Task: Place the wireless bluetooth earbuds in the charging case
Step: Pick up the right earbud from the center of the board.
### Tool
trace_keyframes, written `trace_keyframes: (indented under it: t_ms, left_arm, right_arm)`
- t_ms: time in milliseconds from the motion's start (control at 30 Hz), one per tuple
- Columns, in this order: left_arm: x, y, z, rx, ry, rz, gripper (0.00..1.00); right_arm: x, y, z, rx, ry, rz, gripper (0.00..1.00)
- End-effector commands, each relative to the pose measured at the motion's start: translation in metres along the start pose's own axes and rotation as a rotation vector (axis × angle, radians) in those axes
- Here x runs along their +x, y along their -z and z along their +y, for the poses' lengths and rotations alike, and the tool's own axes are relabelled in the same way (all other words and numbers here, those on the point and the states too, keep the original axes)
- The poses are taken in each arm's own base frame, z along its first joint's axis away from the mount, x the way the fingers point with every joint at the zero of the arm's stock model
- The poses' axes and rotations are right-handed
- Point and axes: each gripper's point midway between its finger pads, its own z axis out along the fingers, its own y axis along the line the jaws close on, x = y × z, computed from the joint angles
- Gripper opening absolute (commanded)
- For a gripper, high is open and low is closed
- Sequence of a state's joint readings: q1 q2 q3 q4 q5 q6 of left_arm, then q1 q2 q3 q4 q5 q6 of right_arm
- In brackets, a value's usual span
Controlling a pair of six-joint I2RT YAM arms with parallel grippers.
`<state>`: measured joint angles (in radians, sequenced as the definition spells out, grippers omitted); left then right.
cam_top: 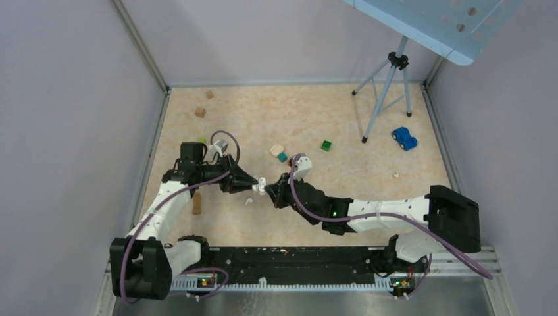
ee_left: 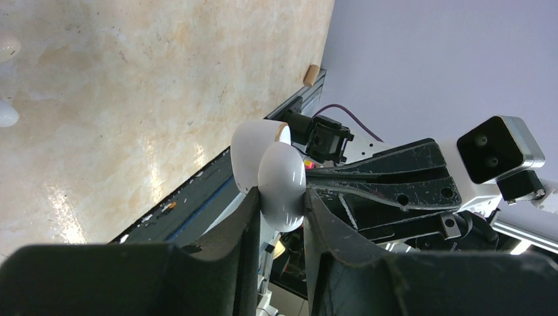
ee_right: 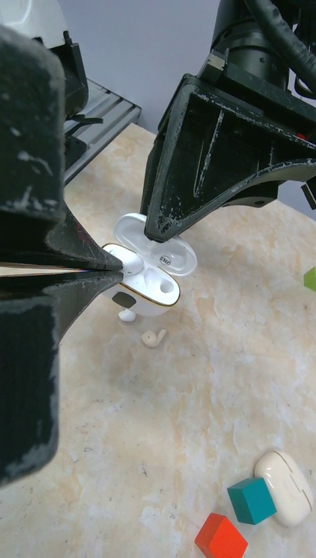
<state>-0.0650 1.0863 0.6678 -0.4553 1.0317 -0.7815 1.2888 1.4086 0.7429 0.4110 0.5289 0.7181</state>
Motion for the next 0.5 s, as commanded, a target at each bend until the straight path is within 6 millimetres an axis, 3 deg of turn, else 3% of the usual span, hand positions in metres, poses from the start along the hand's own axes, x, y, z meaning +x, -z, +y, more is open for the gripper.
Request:
trace_keyframes:
  t_ms: [0,167,267,367,467]
  left_arm:
    - [-0.003,0.007,-0.018,0.041,-0.078,-0.016,0.07]
    - [-0.004,0.006,-0.018,0.04,-0.087,-0.016,0.07]
    - [-0.01,0.008,-0.012,-0.014,-0.126,-0.046,0.06]
    - [-0.029,0.02,0.008,-0.186,-0.151,-0.133,0.06]
    - [-0.05,0.046,0.029,-0.319,-0.118,-0.232,0.06]
  right_arm:
    - [-0.019,-0.003,0.014,-0.027,-0.034,-0.038,0.0]
    - [-0.029,0.006,0.014,-0.046,-0.046,-0.073,0.0]
    - [-0.035,0.011,0.005,-0.004,-0.019,-0.08,0.11]
    - [-0.03,0.011,-0.019,0.079,0.01,-0.033,0.21]
    - [-0.012,0.003,-0.055,0.164,-0.014,0.079,0.32]
